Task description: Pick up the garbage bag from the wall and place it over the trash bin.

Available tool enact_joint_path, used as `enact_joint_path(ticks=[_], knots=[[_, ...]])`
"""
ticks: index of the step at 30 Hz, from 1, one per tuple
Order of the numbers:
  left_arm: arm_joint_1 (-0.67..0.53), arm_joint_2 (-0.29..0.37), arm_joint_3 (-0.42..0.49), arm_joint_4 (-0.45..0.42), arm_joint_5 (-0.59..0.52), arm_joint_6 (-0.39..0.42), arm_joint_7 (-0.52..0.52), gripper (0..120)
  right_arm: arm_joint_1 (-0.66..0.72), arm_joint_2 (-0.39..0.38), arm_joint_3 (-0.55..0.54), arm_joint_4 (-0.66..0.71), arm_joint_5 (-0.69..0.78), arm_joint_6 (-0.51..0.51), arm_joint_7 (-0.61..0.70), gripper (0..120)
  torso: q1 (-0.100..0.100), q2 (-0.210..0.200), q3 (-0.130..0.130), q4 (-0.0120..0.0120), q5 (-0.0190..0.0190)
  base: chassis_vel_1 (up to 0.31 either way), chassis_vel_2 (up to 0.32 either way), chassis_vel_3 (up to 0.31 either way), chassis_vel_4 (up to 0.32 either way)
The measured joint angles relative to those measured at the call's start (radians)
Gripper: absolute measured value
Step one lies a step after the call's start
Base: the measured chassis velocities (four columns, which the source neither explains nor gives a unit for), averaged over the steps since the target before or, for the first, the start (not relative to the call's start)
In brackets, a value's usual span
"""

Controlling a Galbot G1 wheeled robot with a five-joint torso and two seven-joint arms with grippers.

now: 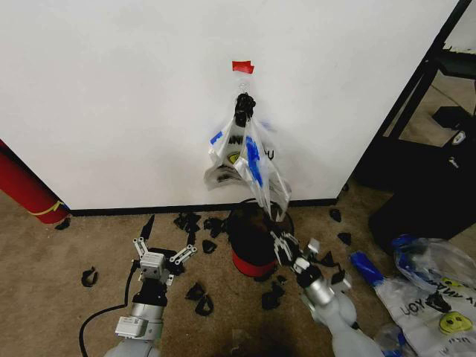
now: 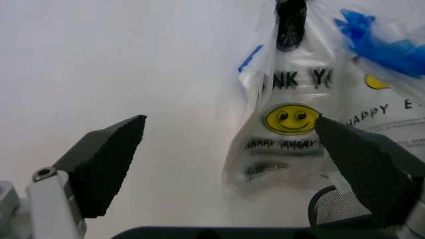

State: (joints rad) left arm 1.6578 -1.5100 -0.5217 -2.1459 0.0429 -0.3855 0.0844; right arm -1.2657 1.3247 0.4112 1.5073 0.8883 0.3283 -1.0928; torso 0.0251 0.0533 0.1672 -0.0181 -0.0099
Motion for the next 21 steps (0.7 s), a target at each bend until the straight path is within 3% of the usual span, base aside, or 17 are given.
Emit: enact_joint_path(ticks=[16, 21], knots=[[-0.01, 0.044, -0.004, 0.0, -0.033, -0.004, -0.002, 100, -0.11, -0.072, 0.076, -0.041, 0.021, 0.002, -0.18, 0, 0.0, 0.0, 0.0, 0.0, 0.0001, 0.0, 0.0, 0.0, 0.0], [-0.017, 0.052, 0.007, 0.006, -0.033, -0.003, -0.002, 100, -0.125, -0.077, 0.078, -0.046, 0.032, 0.043, -0.17, 0, 0.0, 0.0, 0.0, 0.0, 0.0, 0.0, 0.0, 0.0, 0.0]])
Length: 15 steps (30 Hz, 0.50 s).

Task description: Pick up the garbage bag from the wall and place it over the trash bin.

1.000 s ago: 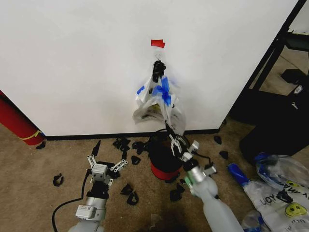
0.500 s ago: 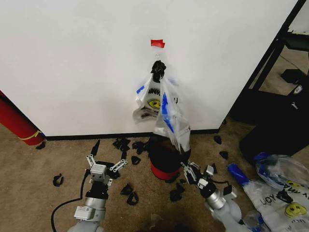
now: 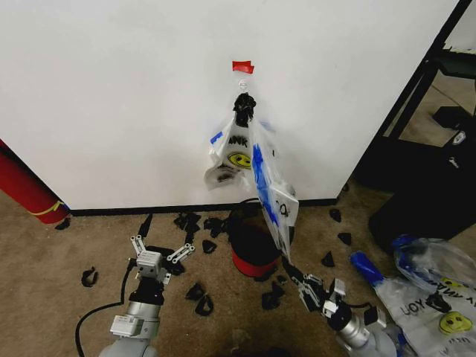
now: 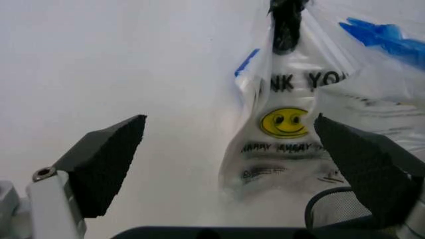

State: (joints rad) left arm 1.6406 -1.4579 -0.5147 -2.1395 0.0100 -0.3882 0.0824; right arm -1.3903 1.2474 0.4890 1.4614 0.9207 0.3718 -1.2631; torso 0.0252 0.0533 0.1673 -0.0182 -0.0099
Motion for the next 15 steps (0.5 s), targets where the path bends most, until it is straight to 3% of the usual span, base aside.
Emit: enact_joint_path(ticks=[6, 10, 15], knots=[[-0.043, 0.042, 0.031, 0.023, -0.002, 0.008, 0.001, 100, 0.036, 0.059, -0.06, 0.091, 0.051, 0.128, 0.214, 0, 0.0, 0.0, 0.0, 0.0002, -0.0001, 0.0, 0.0, 0.0, 0.0], [-0.128, 0.119, 0.097, 0.072, -0.021, -0.021, 0.0, 100, 0.08, 0.107, -0.105, 0.168, 0.032, 0.173, 0.34, 0, 0.0, 0.0, 0.0, 0.0001, -0.0003, 0.0, 0.0, 0.0, 0.0], [-0.24, 0.187, 0.163, 0.118, -0.057, -0.021, 0.008, 100, 0.123, 0.124, -0.123, 0.191, -0.071, 0.189, 0.359, 0, 0.0, 0.0, 0.0, 0.0, -0.0004, 0.0, 0.0, 0.0, 0.0]])
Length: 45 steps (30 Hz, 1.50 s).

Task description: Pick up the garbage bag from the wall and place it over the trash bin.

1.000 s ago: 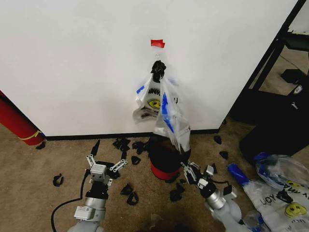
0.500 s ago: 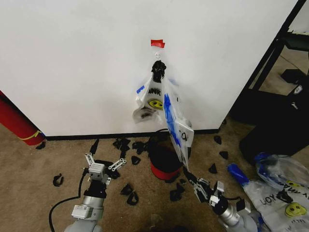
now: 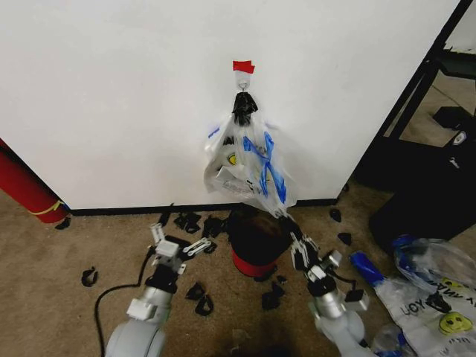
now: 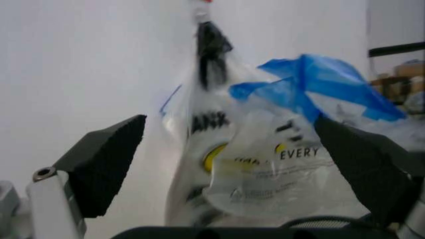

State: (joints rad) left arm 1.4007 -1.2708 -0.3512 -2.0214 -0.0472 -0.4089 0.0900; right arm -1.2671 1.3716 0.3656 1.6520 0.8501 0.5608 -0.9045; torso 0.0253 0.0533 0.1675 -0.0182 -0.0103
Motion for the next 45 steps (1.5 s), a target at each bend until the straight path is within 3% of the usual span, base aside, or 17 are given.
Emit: enact_joint_path(ticks=[5, 7, 8, 13, 21, 23, 30, 39, 45], knots=[[-0.136, 0.099, 0.078, 0.019, -0.074, 0.089, 0.004, 100, 0.034, -0.002, 0.008, -0.062, -0.1, 0.022, -0.044, 0, 0.0, 0.0, 0.0, 0.0003, -0.0001, 0.0, 0.0, 0.0, 0.0], [-0.23, 0.185, 0.144, 0.024, -0.135, 0.158, 0.002, 100, 0.039, -0.004, 0.015, -0.096, -0.115, 0.033, -0.061, 0, 0.0, 0.0, 0.0, 0.0, 0.0, 0.0, 0.0, 0.0, 0.0], [-0.23, 0.185, 0.144, 0.024, -0.135, 0.158, 0.002, 100, 0.039, -0.004, 0.015, -0.096, -0.115, 0.033, -0.061, 0, 0.0, 0.0, 0.0, 0.0, 0.0, 0.0, 0.0, 0.0, 0.0], [-0.482, 0.379, 0.36, 0.033, -0.261, 0.331, -0.053, 100, 0.051, 0.0, 0.025, -0.142, -0.131, 0.05, -0.081, 0, 0.0, 0.0, 0.0, -0.0003, 0.0001, 0.0, 0.0, 0.0, 0.0], [-0.733, 0.49, 0.549, 0.068, -0.278, 0.467, -0.071, 100, 0.076, 0.019, 0.027, -0.166, -0.16, 0.065, -0.07, 0, 0.0, 0.0, 0.0, 0.0, 0.0001, 0.0, 0.0, 0.0, 0.0], [-0.809, 0.513, 0.634, 0.07, -0.278, 0.522, -0.079, 100, 0.081, 0.025, 0.027, -0.173, -0.166, 0.069, -0.068, 0, 0.0, 0.0, 0.0, 0.0001, 0.0002, 0.0, 0.0, 0.0, 0.0], [-0.917, 0.514, 0.776, 0.102, -0.262, 0.6, -0.089, 100, 0.086, 0.039, 0.027, -0.178, -0.183, 0.076, -0.066, 0, 0.0, 0.0, 0.0, 0.0002, 0.0001, 0.0, 0.0, 0.0, 0.0], [-0.995, 0.486, 0.824, 0.139, -0.188, 0.703, -0.118, 97, 0.076, 0.059, 0.027, -0.172, -0.212, 0.087, -0.067, 0, 0.0, 0.0, 0.0, 0.0001, 0.0003, 0.0, 0.0, 0.0, 0.0], [-1.028, 0.485, 0.839, 0.143, -0.161, 0.764, -0.143, 82, 0.066, 0.064, 0.026, -0.157, -0.221, 0.088, -0.068, 0, 0.0, 0.0, 0.0, 0.0001, 0.0003, 0.0, 0.0, 0.0, 0.0]])
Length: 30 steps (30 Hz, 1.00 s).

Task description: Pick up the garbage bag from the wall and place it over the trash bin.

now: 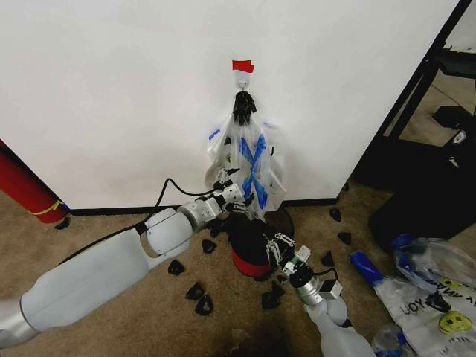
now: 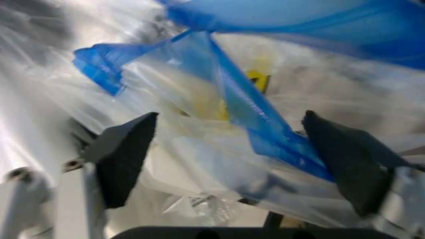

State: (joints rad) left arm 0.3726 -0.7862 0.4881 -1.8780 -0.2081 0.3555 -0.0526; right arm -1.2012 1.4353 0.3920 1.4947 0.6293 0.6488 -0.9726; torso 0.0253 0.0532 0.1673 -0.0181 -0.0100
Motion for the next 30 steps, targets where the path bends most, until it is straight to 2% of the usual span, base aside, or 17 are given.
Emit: enact_joint_path(ticks=[3, 5, 11, 13, 17, 18, 19, 21, 24, 28, 29, 30], knots=[[-0.003, 0.0, 0.0, -0.004, 0.004, 0.018, -0.017, 72, -0.003, 0.0, 0.002, 0.005, 0.0, 0.0, 0.002, 0, 0.0, 0.0, 0.0, 0.0001, 0.0, 0.0, 0.0, 0.0, 0.0], [0.002, 0.0, 0.0, -0.013, 0.008, 0.032, -0.037, 61, -0.006, -0.001, 0.003, 0.009, 0.0, 0.0, 0.004, 0, 0.0, 0.0, 0.0, 0.0, 0.0, 0.0, 0.0, 0.0, 0.0], [0.027, 0.001, -0.011, -0.035, 0.003, 0.058, -0.084, 43, -0.016, -0.004, 0.004, 0.016, 0.0, 0.001, 0.008, 0, 0.0, 0.0, 0.0, 0.0, 0.0, 0.0, 0.0, 0.0, 0.0], [0.046, 0.004, -0.022, -0.048, -0.012, 0.062, -0.119, 32, -0.02, -0.007, 0.004, 0.02, 0.0, 0.001, 0.011, 0, 0.0, 0.0, 0.0, 0.0, 0.0, 0.0, 0.0, 0.0, 0.0], [0.068, 0.009, -0.036, -0.063, -0.037, 0.061, -0.156, 23, -0.023, -0.009, 0.004, 0.021, 0.0, 0.001, 0.014, 0, 0.0, 0.0, 0.0, 0.0001, 0.0, 0.0, 0.0, 0.0, 0.0], [0.082, 0.01, -0.046, -0.071, -0.058, 0.056, -0.183, 15, -0.025, -0.01, 0.004, 0.021, 0.0, 0.001, 0.015, 0, 0.0, 0.0, 0.0, 0.0001, 0.0, 0.0, 0.0, 0.0, 0.0], [0.088, 0.01, -0.051, -0.075, -0.071, 0.052, -0.194, 14, -0.026, -0.01, 0.004, 0.021, 0.0, 0.002, 0.016, 0, 0.0, 0.0, 0.0, 0.0001, -0.0001, 0.0, 0.0, 0.0, 0.0], [0.111, 0.008, -0.072, -0.085, -0.118, 0.03, -0.232, 5, -0.031, -0.011, 0.006, 0.019, 0.0, 0.003, 0.019, 0, 0.0, 0.0, 0.0, 0.0001, 0.0001, 0.0, 0.0, 0.0, 0.0], [0.145, -0.002, -0.104, -0.095, -0.171, -0.004, -0.259, 0, -0.035, -0.013, 0.008, 0.014, 0.002, 0.006, 0.026, 0, 0.0, 0.0, 0.0, 0.0, 0.0, 0.0, 0.0, 0.0, 0.0], [0.22, -0.028, -0.182, -0.104, -0.304, -0.107, -0.271, 0, -0.045, -0.018, 0.01, 0.003, 0.025, 0.011, 0.048, 0, 0.0, 0.0, 0.0, 0.0001, 0.0, 0.0, 0.0, 0.0, 0.0], [0.259, -0.044, -0.22, -0.104, -0.384, -0.17, -0.26, 0, -0.051, -0.023, 0.009, 0.001, 0.046, 0.012, 0.059, 0, 0.0, 0.0, 0.0, 0.0, 0.0, 0.0, 0.0, 0.0, 0.0], [0.259, -0.044, -0.22, -0.104, -0.384, -0.17, -0.26, 0, -0.051, -0.023, 0.009, 0.001, 0.046, 0.012, 0.059, 0, 0.0, 0.0, 0.0, 0.0, 0.0, 0.0, 0.0, 0.0, 0.0]])
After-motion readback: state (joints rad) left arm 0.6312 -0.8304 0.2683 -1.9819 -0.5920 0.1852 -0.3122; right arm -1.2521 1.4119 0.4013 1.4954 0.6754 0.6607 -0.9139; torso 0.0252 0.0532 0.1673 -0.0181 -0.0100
